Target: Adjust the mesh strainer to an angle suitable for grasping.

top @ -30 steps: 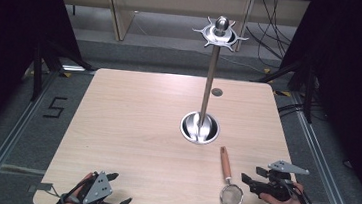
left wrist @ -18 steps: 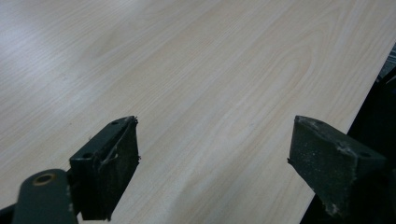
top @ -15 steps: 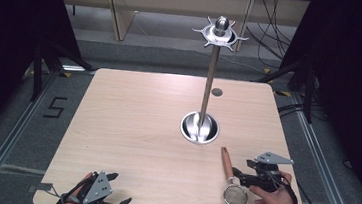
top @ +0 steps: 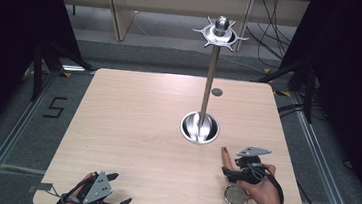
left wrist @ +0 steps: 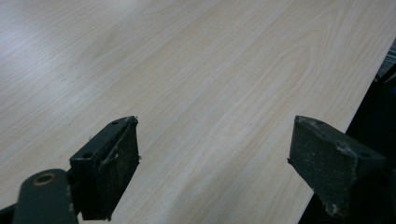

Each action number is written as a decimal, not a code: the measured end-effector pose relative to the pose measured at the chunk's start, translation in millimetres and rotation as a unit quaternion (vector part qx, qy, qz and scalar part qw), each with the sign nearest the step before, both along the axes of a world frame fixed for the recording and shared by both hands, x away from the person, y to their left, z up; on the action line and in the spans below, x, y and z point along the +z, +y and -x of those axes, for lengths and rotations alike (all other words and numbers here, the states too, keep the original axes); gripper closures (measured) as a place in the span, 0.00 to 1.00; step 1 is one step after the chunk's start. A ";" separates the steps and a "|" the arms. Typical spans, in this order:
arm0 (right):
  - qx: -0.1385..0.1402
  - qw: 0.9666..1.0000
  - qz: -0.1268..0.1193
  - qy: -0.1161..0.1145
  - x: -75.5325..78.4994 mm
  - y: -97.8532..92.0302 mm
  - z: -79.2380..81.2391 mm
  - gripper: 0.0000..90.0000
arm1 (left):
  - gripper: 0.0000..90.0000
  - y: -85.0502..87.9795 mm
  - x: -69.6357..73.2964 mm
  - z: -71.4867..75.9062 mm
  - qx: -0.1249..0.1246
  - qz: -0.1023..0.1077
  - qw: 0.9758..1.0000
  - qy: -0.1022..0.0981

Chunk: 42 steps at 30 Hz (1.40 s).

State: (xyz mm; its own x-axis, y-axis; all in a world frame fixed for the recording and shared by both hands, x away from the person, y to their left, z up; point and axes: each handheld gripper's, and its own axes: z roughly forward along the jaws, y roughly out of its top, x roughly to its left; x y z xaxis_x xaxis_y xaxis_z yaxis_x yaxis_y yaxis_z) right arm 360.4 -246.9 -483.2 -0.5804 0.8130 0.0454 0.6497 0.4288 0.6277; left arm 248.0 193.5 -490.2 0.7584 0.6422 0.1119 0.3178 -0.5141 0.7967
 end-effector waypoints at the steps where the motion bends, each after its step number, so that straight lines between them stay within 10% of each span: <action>1: -0.005 1.000 0.001 0.000 -1.6 2.2 -0.5 0.45 | 0.17 0.4 0.3 -0.6 -0.002 -0.003 1.000 -0.002; 29: 0.051 0.991 0.085 0.087 -0.2 14.8 -25.7 0.74 | 0.17 0.4 0.2 -0.6 -0.004 -0.002 1.000 -0.002; 42: 0.074 0.989 0.110 0.071 2.1 15.3 -30.3 0.76 | 0.17 0.3 0.0 -0.8 0.000 0.001 1.000 0.002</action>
State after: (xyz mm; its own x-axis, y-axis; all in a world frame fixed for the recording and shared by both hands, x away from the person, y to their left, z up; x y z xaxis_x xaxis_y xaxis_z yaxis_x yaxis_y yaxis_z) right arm 390.6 -231.6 -481.2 -0.6941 0.7191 -0.0344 0.6443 0.6418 0.4159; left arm 248.8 193.8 -490.2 0.7591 0.6420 0.1078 0.3204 -0.5126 0.7966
